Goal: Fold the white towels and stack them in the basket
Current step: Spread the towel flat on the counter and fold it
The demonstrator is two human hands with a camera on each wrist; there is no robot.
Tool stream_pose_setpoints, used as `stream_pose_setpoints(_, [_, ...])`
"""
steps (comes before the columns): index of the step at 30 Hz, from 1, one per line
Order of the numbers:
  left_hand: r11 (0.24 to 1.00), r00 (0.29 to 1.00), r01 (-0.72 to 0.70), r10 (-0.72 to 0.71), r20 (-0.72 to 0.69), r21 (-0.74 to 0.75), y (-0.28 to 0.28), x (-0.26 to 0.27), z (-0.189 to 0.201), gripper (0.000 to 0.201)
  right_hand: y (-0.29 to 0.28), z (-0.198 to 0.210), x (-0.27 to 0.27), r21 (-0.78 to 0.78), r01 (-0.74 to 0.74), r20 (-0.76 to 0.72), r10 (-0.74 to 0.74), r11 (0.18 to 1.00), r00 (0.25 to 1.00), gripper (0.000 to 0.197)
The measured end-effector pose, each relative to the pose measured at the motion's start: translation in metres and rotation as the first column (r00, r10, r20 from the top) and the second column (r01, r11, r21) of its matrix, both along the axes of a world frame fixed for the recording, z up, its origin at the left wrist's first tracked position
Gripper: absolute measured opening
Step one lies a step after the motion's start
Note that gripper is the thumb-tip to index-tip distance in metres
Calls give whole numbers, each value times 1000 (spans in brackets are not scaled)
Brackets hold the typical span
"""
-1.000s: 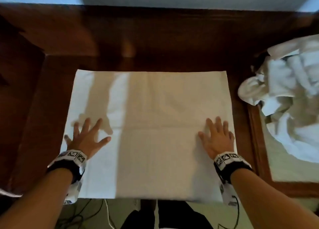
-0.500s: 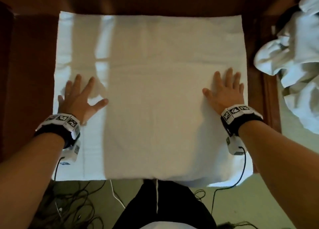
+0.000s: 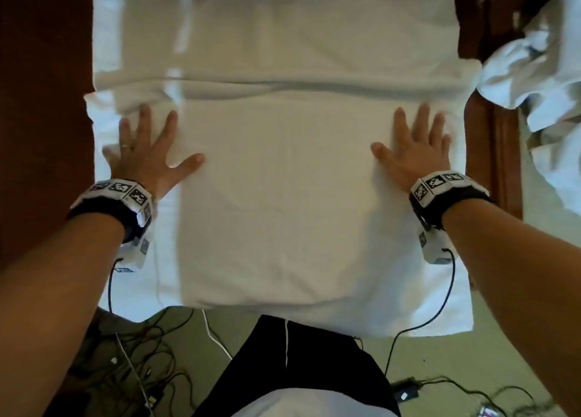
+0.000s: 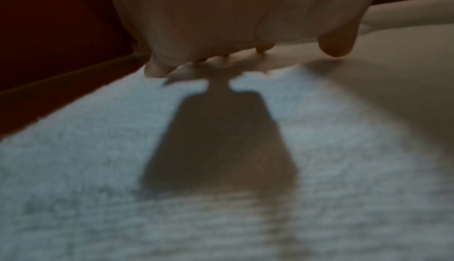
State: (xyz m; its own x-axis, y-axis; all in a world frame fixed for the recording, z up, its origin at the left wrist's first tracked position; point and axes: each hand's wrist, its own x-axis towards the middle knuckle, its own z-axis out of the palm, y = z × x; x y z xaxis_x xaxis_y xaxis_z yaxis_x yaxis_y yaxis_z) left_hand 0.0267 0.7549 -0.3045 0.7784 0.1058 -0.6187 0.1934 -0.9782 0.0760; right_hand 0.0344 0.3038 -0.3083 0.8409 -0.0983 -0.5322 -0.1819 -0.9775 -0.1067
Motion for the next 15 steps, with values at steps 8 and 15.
stream_pose_setpoints(8, [1000, 994, -22, 22, -108, -3, -13, -120, 8, 87, 9, 11, -120, 7, -7, -97, 8, 1000, 995, 80])
stream_pose_setpoints(15, [998, 1000, 4, -3, -17, 59, -5, -31, -6, 89, 8, -5, -35, 14, -14, 9, 14, 1000, 1000, 81])
